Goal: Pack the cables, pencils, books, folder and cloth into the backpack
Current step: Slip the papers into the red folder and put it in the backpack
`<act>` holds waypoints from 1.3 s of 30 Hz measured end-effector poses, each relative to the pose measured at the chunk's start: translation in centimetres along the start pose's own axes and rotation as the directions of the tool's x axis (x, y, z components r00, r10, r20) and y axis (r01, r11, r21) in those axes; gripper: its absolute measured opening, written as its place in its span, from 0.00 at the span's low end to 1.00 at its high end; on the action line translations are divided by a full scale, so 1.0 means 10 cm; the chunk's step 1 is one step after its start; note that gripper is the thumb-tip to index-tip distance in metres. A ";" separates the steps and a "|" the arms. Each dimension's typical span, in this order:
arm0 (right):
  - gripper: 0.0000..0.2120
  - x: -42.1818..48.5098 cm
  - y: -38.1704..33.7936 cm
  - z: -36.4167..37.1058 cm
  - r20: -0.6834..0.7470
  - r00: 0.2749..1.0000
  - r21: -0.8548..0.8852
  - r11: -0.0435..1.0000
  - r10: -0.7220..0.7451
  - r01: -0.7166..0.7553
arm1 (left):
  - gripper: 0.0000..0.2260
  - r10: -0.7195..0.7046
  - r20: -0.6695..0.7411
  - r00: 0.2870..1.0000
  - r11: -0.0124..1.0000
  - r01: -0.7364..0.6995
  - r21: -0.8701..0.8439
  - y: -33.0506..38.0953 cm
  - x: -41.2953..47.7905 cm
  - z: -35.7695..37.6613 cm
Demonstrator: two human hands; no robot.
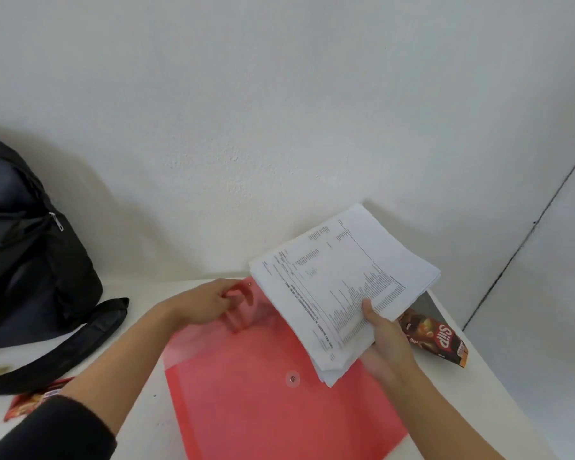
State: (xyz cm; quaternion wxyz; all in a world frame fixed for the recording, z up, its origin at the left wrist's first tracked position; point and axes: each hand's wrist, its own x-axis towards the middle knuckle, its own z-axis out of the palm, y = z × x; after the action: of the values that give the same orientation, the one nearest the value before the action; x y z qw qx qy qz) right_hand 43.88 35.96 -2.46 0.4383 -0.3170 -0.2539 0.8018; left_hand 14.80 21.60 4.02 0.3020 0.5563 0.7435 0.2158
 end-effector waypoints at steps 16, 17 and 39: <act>0.17 0.12 0.38 0.21 -0.192 0.977 0.180 0.982 0.096 -0.061 | 0.17 -0.174 0.090 0.981 0.947 0.142 0.288 -0.02 -0.01 0.14; 0.17 0.13 0.39 0.19 -0.190 0.976 0.202 0.977 0.111 -0.071 | 0.19 -0.207 0.082 0.975 0.926 0.168 0.339 -0.06 -0.07 0.14; 0.17 0.14 0.55 0.34 -0.015 0.984 0.262 0.951 0.177 -0.167 | 0.11 0.174 -0.685 0.708 0.949 0.064 0.308 -0.22 -0.08 0.53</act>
State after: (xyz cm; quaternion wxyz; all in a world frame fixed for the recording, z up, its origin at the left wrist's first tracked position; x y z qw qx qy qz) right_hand 37.84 34.10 -4.34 0.4094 -0.2932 -0.1097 0.8570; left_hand 17.11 20.09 -1.10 -0.1017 0.4942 0.8090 0.3016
